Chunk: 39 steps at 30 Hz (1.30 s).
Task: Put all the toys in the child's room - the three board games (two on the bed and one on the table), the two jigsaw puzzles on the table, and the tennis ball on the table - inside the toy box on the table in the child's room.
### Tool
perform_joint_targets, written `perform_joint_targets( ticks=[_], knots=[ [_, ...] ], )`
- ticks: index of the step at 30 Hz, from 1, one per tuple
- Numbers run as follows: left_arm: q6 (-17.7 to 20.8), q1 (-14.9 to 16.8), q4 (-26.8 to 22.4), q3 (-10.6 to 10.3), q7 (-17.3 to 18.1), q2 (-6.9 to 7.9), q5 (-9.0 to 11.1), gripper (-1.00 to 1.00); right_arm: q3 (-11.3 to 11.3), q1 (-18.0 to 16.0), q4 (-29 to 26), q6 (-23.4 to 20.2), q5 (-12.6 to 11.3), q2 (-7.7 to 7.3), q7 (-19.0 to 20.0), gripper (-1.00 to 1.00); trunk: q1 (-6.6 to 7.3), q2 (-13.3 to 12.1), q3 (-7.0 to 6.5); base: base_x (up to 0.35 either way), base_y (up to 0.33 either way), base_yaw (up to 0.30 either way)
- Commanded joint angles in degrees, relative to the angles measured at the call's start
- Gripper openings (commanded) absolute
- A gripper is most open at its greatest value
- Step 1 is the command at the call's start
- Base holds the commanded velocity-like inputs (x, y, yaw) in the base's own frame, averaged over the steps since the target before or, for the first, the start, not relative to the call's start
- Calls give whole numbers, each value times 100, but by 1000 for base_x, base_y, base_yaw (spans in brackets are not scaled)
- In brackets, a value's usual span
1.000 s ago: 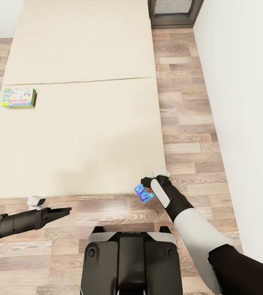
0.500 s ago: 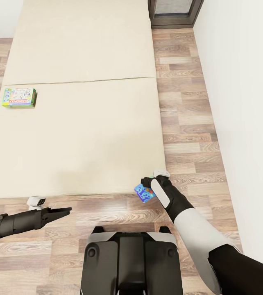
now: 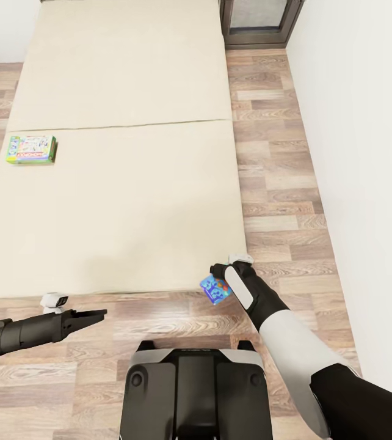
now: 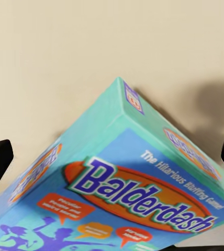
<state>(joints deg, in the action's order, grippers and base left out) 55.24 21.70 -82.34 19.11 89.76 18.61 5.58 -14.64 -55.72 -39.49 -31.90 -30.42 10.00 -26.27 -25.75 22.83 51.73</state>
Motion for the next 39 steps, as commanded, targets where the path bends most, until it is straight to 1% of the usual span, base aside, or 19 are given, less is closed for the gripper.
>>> perform_joint_targets(
  ticks=[1,10,14,25,33,39],
  knots=[
    [62,1,-2,-1,24,2,-4,100,-13,-4,-6,-10,-51,0,-53,100,-4,9,-2,0,0,0],
    [61,1,-1,1,24,2,-8,100,-10,-39,-12,-14,-54,0,-53,100,-4,9,-74,0,0,0],
    [61,1,-2,-2,24,2,-10,100,-6,-136,-14,-17,-59,0,-53,100,-4,9,-106,0,0,0],
    [61,1,3,-4,24,2,-13,100,-4,-212,-104,-47,-61,0,-52,100,-4,9,-194,0,0,0],
    [57,1,0,-2,24,2,-13,100,-11,-199,-580,-124,-68,0,-73,100,-4,9,-259,0,0,0],
    [57,1,5,3,24,2,-15,100,3,-140,-1164,-378,-91,0,-76,100,-4,9,-312,0,0,0]
  ],
)
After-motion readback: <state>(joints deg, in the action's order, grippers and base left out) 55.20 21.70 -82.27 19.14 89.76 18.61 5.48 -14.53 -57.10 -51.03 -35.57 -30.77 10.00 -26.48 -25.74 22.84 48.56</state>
